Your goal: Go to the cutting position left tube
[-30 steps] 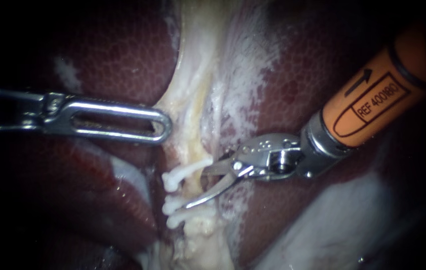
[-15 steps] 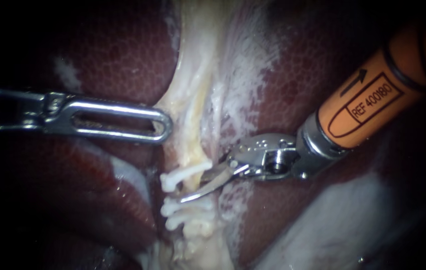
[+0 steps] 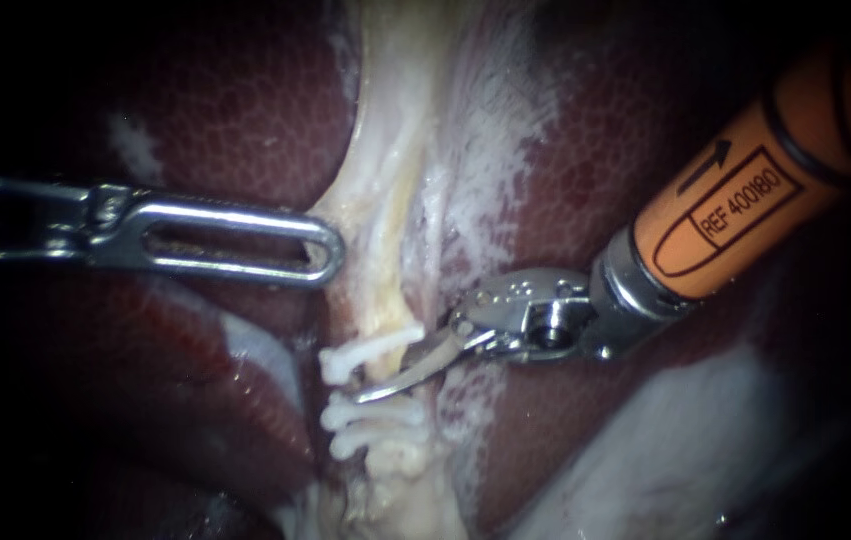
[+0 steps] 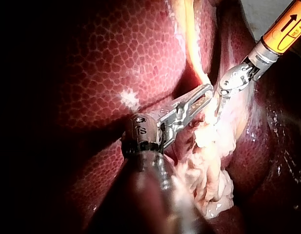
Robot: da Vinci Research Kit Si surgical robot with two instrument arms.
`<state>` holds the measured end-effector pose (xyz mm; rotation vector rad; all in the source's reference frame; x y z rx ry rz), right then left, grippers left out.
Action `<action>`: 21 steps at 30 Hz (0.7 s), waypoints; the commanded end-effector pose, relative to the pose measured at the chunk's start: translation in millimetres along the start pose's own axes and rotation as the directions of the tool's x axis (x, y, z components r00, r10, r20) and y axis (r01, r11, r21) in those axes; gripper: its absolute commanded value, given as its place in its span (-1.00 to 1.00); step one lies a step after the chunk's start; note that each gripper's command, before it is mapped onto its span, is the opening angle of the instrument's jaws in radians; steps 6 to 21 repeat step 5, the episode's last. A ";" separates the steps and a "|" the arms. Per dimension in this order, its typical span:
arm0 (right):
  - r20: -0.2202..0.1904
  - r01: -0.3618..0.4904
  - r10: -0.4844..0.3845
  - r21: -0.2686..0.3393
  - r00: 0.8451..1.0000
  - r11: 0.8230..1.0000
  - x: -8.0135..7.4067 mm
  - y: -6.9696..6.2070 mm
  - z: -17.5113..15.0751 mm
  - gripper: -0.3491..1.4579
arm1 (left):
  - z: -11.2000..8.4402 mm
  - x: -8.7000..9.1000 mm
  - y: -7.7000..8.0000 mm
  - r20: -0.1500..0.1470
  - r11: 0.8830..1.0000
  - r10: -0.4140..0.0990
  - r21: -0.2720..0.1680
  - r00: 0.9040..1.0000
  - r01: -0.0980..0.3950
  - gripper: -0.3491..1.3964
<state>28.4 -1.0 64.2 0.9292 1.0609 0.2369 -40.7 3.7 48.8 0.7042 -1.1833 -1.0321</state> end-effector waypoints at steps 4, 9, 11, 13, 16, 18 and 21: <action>0.000 0.001 -0.001 0.001 1.000 1.000 0.0 0.0 0.0 -0.41 | 0.0 0.0 0.0 0.000 1.000 0.000 0.000 1.000 0.000 -1.00; 0.001 0.001 -0.001 0.002 1.000 1.000 0.0 0.0 0.0 -0.41 | 0.0 0.0 0.0 0.000 1.000 0.000 0.000 1.000 0.000 -1.00; 0.001 0.001 -0.001 0.002 1.000 1.000 0.0 0.0 0.0 -0.41 | 0.0 0.0 0.0 0.000 1.000 0.000 0.000 1.000 0.000 -1.00; 0.001 0.001 -0.001 0.002 1.000 1.000 0.0 0.0 0.0 -0.41 | 0.0 0.0 0.0 0.000 1.000 0.000 0.000 1.000 0.000 -1.00; 0.001 0.001 -0.001 0.002 1.000 1.000 0.0 0.0 0.0 -0.41 | 0.0 0.0 0.0 0.000 1.000 0.000 0.000 1.000 0.000 -1.00; 0.001 0.001 -0.001 0.002 1.000 1.000 0.0 0.0 0.0 -0.41 | 0.0 0.0 0.0 0.000 1.000 0.000 0.000 1.000 0.000 -1.00; 0.001 0.001 -0.001 0.002 1.000 1.000 0.0 0.0 0.0 -0.41 | 0.0 0.0 0.0 0.000 1.000 0.000 0.000 1.000 0.000 -1.00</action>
